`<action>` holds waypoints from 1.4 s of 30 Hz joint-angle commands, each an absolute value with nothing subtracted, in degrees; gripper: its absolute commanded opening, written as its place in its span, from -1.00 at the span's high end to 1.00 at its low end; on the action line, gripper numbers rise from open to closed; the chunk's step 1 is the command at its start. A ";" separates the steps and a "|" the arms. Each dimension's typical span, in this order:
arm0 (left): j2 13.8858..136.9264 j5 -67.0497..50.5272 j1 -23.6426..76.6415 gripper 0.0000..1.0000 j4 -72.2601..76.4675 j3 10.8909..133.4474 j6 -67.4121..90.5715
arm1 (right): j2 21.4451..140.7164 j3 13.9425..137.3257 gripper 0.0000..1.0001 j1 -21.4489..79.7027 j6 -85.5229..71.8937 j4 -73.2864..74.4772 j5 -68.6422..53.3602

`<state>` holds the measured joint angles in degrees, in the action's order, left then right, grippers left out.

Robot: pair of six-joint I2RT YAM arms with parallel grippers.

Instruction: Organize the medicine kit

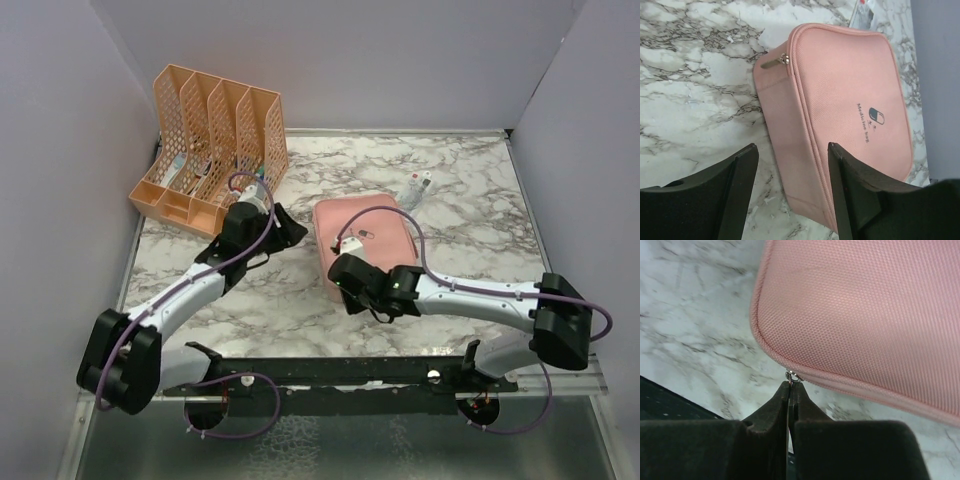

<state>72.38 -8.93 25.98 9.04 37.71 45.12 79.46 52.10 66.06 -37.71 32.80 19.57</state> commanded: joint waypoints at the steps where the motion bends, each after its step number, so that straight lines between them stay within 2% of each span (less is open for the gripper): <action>1: 63.88 -8.51 24.30 -0.23 3.42 35.23 41.09 | 84.76 59.58 0.98 66.55 -32.65 22.78 14.18; 7: 56.00 -10.23 23.95 -0.30 1.92 29.68 45.25 | 91.77 64.35 0.98 66.59 -32.95 18.10 14.52; 11: 54.70 -13.47 23.91 -0.31 4.83 25.55 49.19 | 93.13 63.08 0.98 66.58 -34.92 16.28 15.18; 17: 59.05 -18.17 23.90 -0.32 5.29 25.99 49.12 | 92.17 58.83 0.98 66.56 -39.41 16.33 17.54; 23: 63.62 -27.27 23.91 -0.33 17.89 23.55 52.53 | 91.67 56.84 0.98 66.54 -41.68 15.54 17.00; 26: 64.77 -27.23 23.93 -0.29 17.78 23.66 52.42 | 91.74 56.82 0.98 66.62 -41.84 15.33 16.78; 28: 65.48 -25.84 23.91 -0.18 16.15 24.28 51.58 | 91.69 56.80 0.98 66.61 -41.98 15.65 17.21; 34: 67.51 -23.31 23.91 0.33 13.17 25.39 50.08 | 90.63 55.87 0.98 66.60 -42.43 16.14 17.46; 37: 68.64 -24.05 23.91 0.46 13.65 25.58 49.88 | 88.65 53.83 0.98 66.57 -42.49 14.32 16.34; 42: 68.62 -23.13 23.91 0.89 12.57 26.33 49.04 | 87.43 53.79 0.98 66.61 -43.58 17.74 18.38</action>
